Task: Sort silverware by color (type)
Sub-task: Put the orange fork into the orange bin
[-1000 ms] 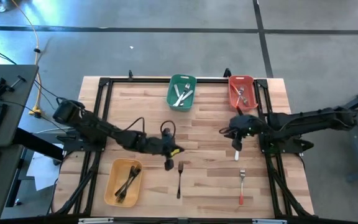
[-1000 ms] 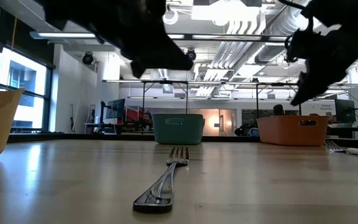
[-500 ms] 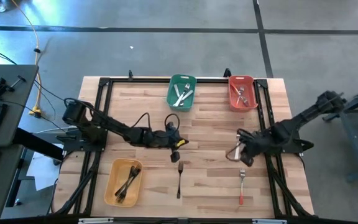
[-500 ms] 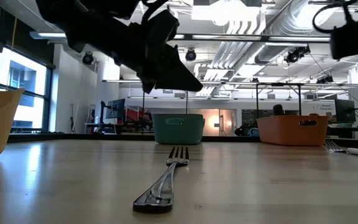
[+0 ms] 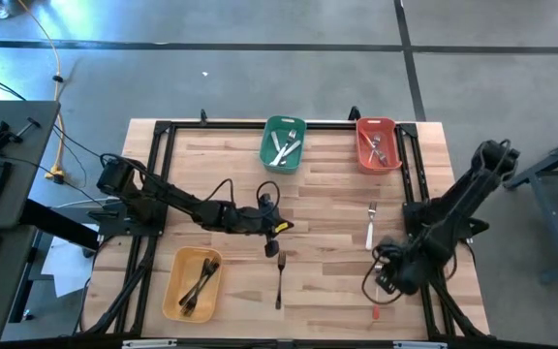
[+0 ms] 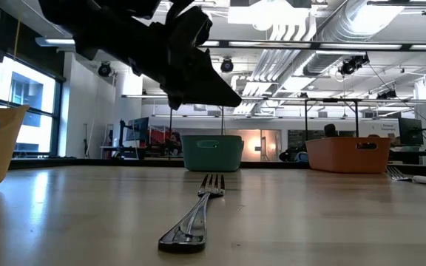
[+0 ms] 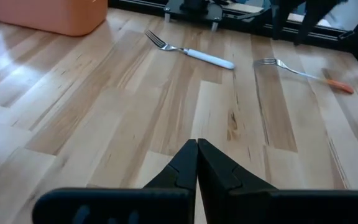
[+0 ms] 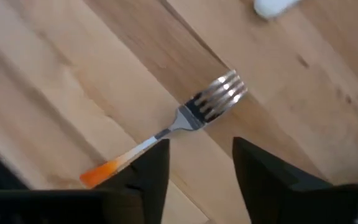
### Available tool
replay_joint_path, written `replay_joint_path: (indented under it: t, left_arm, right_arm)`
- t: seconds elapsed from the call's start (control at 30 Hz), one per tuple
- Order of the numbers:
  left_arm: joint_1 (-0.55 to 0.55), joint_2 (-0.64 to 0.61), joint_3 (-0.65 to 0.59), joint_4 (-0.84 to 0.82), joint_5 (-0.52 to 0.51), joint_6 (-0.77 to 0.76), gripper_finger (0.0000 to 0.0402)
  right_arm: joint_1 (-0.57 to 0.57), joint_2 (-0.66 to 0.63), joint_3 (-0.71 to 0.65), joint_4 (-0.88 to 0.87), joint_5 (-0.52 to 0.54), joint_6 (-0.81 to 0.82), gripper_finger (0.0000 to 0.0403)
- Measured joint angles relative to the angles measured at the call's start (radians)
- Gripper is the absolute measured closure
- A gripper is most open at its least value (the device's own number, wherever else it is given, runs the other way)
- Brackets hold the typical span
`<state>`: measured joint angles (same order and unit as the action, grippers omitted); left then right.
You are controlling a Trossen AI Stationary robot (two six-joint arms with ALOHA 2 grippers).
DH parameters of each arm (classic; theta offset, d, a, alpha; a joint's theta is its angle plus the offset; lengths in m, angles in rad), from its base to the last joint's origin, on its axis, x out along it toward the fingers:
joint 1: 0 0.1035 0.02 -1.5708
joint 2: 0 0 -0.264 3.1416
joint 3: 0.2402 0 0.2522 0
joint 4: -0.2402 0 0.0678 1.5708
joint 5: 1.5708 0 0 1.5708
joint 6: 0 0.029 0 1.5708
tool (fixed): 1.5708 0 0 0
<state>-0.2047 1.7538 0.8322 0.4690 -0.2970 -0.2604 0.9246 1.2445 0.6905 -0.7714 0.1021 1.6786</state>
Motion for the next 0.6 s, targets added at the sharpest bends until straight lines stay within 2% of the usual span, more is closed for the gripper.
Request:
replay_joint_path:
  t: [0.2, 0.6]
  left_arm:
    - [-0.008, 0.0, 0.0, 0.0, -0.001, -0.001, 0.0401]
    - [-0.042, 0.0, 0.0, 0.0, -0.003, -0.026, 0.0401]
  right_arm:
    - [0.038, 0.168, 0.051, 0.007, 0.002, 0.158, 0.0208]
    - [0.031, 0.305, 0.075, 0.065, 0.064, 0.127, 0.0203]
